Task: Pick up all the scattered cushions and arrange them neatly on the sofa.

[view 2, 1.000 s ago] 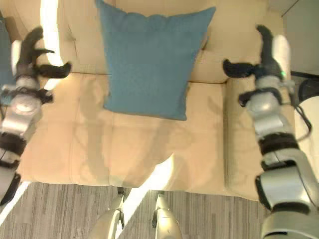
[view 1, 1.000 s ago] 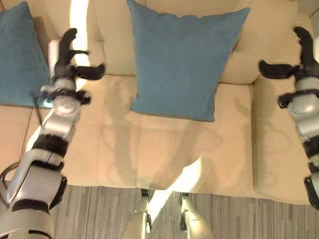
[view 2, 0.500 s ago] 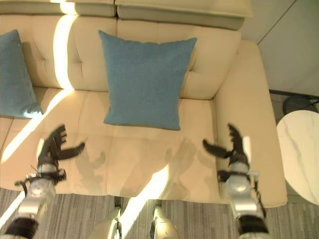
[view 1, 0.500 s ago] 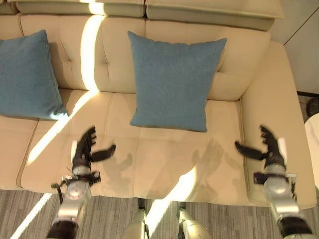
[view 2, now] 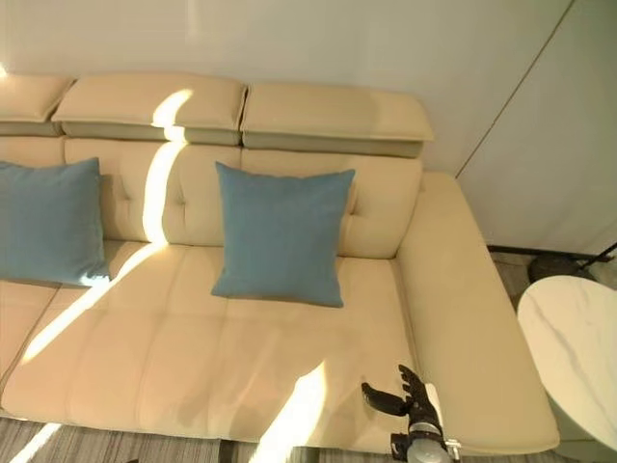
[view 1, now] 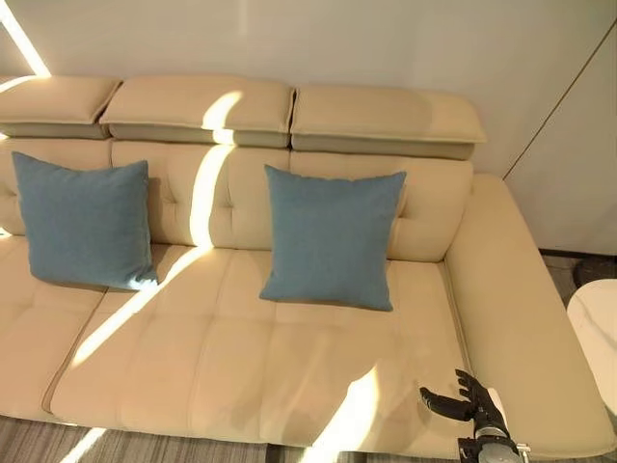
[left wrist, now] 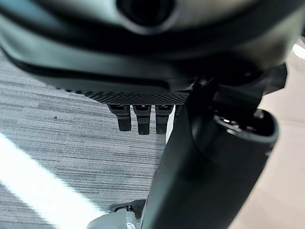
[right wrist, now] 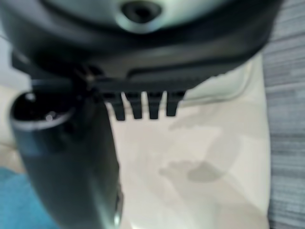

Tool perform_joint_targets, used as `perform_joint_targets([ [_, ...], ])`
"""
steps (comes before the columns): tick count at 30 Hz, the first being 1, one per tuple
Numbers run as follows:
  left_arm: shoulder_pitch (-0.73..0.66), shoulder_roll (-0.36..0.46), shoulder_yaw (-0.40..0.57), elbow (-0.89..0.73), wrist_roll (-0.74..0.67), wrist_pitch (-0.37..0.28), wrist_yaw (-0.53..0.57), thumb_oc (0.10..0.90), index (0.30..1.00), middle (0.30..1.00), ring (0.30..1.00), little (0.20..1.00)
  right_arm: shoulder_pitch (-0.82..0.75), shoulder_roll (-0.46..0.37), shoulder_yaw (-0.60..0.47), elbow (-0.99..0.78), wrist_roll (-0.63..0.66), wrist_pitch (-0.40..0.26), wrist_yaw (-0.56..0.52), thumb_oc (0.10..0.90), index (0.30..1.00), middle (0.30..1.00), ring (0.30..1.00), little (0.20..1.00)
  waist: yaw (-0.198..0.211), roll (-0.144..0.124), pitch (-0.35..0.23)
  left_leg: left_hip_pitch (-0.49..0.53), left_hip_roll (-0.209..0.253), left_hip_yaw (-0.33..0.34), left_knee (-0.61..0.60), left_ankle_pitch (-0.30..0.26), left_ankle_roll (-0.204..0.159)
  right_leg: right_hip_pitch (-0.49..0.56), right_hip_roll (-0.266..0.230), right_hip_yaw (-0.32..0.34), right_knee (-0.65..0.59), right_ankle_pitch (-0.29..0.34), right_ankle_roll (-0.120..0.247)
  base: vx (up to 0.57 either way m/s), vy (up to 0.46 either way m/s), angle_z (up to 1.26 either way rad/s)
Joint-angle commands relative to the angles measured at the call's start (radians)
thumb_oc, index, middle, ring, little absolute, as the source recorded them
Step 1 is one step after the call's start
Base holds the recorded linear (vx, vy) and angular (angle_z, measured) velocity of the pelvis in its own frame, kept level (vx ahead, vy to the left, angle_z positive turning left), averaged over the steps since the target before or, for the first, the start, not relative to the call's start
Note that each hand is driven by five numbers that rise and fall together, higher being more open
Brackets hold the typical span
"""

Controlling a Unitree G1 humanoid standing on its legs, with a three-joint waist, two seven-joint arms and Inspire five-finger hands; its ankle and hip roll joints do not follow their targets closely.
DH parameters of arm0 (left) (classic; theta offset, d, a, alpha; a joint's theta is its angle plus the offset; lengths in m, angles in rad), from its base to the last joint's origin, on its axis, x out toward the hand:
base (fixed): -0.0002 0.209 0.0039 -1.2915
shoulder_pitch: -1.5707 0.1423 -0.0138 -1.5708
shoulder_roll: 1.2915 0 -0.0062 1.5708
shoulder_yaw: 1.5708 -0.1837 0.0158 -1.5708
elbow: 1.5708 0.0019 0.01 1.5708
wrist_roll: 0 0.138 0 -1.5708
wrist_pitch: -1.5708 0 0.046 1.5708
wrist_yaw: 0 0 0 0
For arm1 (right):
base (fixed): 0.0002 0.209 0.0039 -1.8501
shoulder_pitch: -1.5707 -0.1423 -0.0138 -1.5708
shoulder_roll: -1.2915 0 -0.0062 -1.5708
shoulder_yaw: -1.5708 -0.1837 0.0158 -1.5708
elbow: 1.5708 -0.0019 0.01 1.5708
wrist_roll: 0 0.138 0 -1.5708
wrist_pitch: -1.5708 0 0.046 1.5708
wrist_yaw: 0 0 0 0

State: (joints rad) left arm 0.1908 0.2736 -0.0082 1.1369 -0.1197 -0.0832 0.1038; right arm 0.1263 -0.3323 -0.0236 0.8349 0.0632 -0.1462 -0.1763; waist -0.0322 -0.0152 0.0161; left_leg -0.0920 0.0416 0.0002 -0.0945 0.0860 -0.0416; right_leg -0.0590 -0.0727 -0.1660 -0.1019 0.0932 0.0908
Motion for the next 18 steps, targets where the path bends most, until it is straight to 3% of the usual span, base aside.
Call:
perform_joint_targets([
  [1, -0.105, 0.057, -0.021, -0.005, 0.048, -0.041, 0.023, 0.800, 0.900, 0.900, 0.900, 0.900, -0.032, -0.011, 0.022, 0.034, 0.041, -0.034, -0.006, 0.800, 0.900, 0.900, 0.900, 0.900, 0.008, -0.026, 0.023, 0.053, 0.047, 0.030, 0.009, -0.051, -0.054, 0.041, 0.013, -0.015, 0.015, -0.094, 0.037, -0.10, -0.075, 0.36],
  [5, -0.129, 0.056, -0.041, -0.023, 0.035, -0.045, 0.031, 0.800, 0.900, 0.900, 0.900, 0.900, -0.052, -0.001, 0.039, 0.112, 0.053, -0.027, -0.012, 0.800, 0.900, 0.900, 0.900, 0.900, 0.011, -0.034, 0.043, 0.004, 0.048, 0.013, 0.076, -0.047, -0.056, 0.037, 0.013, -0.018, 0.015, -0.097, 0.034, -0.17, -0.034, 0.14],
  [7, -0.156, 0.046, -0.060, -0.017, 0.037, -0.048, 0.029, 0.800, 0.900, 0.900, 0.900, 0.900, -0.079, 0.001, 0.062, 0.156, 0.052, -0.016, -0.014, 0.800, 0.900, 0.900, 0.900, 0.900, 0.013, -0.061, 0.075, -0.045, 0.012, -0.003, 0.251, -0.157, -0.047, 0.006, -0.020, -0.018, 0.015, -0.062, 0.033, -0.41, 0.085, 0.24],
  [8, -0.162, 0.035, -0.067, 0.002, 0.051, -0.044, 0.026, 0.800, 0.900, 0.900, 0.900, 0.900, -0.108, -0.008, 0.066, 0.178, 0.046, -0.003, -0.017, 0.800, 0.900, 0.900, 0.900, 0.900, 0.000, -0.069, 0.074, -0.012, 0.006, -0.013, 0.360, -0.205, -0.037, -0.025, -0.042, -0.025, 0.015, -0.035, 0.032, -0.33, 0.137, 0.21],
  [11, -0.162, 0.022, -0.063, 0.013, 0.055, -0.043, 0.022, 0.800, 0.900, 0.900, 0.900, 0.900, -0.116, -0.016, 0.065, 0.189, 0.041, 0.006, -0.011, 0.800, 0.900, 0.900, 0.900, 0.900, -0.011, -0.062, 0.058, 0.044, 0.020, -0.016, 0.403, -0.219, -0.040, -0.049, -0.051, -0.033, 0.019, -0.018, 0.034, -0.16, 0.164, 0.11],
  [14, -0.173, 0.009, -0.071, 0.013, 0.056, -0.045, 0.027, 0.800, 0.900, 0.900, 0.900, 0.900, -0.130, -0.018, 0.062, 0.217, 0.042, 0.017, -0.003, 0.800, 0.900, 0.900, 0.900, 0.900, -0.032, -0.042, 0.042, 0.144, 0.046, -0.038, 0.362, -0.211, -0.058, -0.084, -0.056, -0.042, 0.027, 0.013, 0.044, -0.14, 0.246, 0.08],
  [16, -0.187, -0.002, -0.091, -0.008, 0.053, -0.047, 0.036, 0.800, 0.900, 0.900, 0.900, 0.900, -0.139, -0.020, 0.069, 0.231, 0.026, 0.023, -0.012, 0.800, 0.900, 0.900, 0.900, 0.900, -0.040, -0.035, 0.049, 0.176, 0.027, -0.076, 0.290, -0.252, -0.053, -0.118, -0.064, -0.035, 0.032, 0.042, 0.061, -0.19, 0.259, 0.19],
  [18, -0.208, -0.009, -0.106, 0.000, 0.058, -0.044, 0.049, 0.800, 0.900, 0.900, 0.900, 0.900, -0.164, -0.018, 0.067, 0.263, 0.015, 0.038, -0.021, 0.800, 0.900, 0.900, 0.900, 0.900, -0.045, -0.045, 0.059, 0.188, -0.008, -0.086, 0.230, -0.317, -0.030, -0.158, -0.088, -0.028, 0.027, 0.083, 0.086, -0.29, 0.306, 0.19],
])
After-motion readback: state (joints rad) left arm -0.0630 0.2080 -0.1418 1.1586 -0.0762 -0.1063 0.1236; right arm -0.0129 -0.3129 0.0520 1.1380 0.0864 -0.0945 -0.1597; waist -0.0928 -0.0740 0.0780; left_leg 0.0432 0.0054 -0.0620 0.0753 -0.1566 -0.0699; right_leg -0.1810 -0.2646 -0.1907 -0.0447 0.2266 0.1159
